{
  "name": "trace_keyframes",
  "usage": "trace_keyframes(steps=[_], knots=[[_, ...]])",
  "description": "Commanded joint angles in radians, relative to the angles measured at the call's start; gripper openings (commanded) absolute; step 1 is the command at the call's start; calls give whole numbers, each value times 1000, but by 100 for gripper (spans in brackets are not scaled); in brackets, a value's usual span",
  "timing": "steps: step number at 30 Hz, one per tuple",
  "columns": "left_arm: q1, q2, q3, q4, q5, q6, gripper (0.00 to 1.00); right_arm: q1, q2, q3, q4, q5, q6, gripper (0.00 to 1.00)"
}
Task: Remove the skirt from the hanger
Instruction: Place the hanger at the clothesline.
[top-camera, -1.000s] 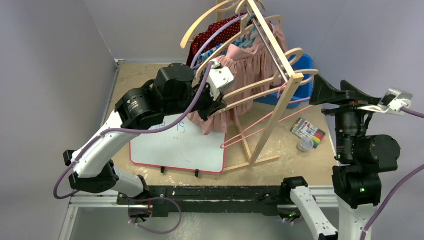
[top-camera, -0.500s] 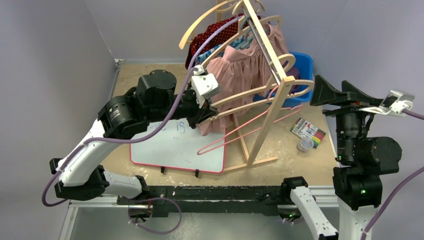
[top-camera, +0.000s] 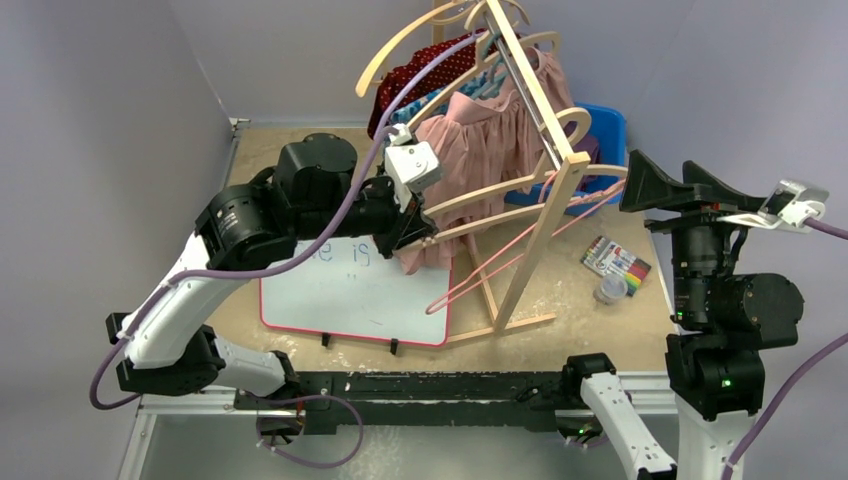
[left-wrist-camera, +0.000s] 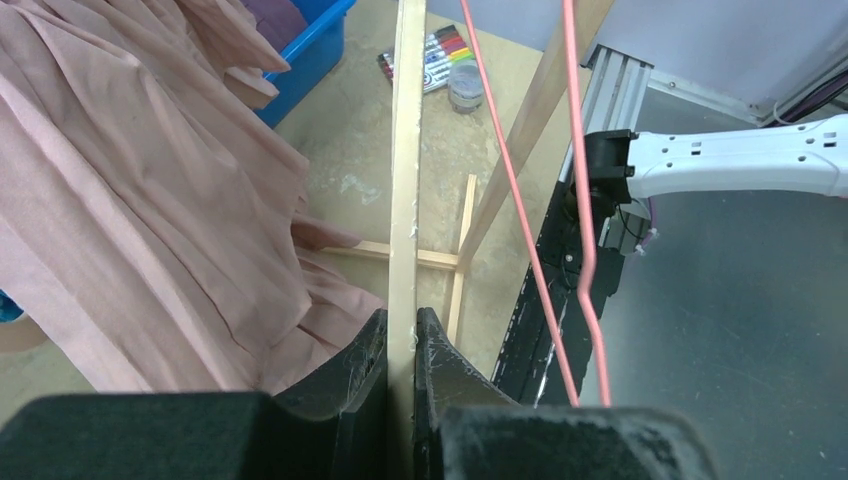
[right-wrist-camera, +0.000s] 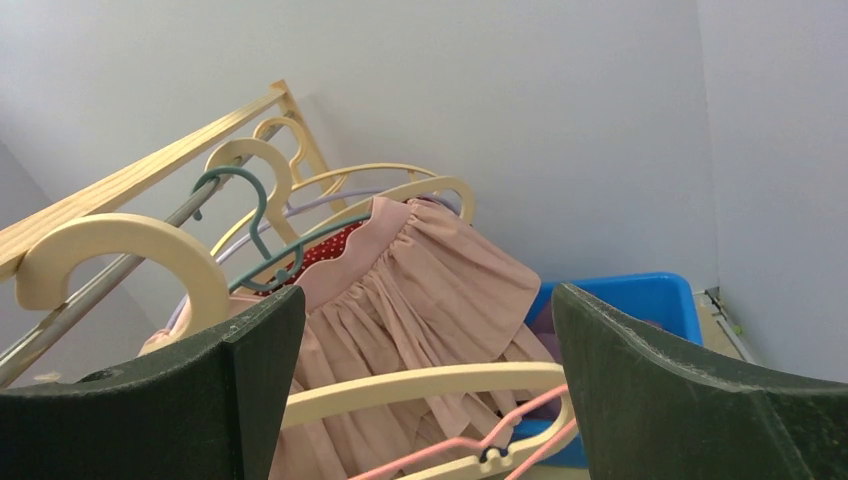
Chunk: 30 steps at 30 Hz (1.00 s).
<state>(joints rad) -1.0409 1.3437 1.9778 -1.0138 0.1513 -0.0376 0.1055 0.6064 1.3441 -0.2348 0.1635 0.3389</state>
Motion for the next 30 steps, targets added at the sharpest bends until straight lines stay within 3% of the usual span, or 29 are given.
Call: trace_keyframes(steps=[1, 7, 13, 19, 23, 30], knots=[[1, 64, 169, -120, 10, -40, 0, 0, 14, 24, 42, -25, -6, 93], [1, 46, 182, -136, -22, -48, 0, 0, 53, 23, 43, -84, -47, 94], [1, 27, 186, -156, 0, -45, 0, 0, 120, 11, 121, -310, -183, 94], [2, 10, 192, -155, -25, -45, 0, 0, 198, 29, 228, -532, -196, 81], [1, 20, 201, -165, -27, -43, 0, 0, 231, 57, 259, -557, -151, 80], [1, -38, 111, -71, -37, -44, 0, 0, 209, -21, 354, -724, -257, 81]])
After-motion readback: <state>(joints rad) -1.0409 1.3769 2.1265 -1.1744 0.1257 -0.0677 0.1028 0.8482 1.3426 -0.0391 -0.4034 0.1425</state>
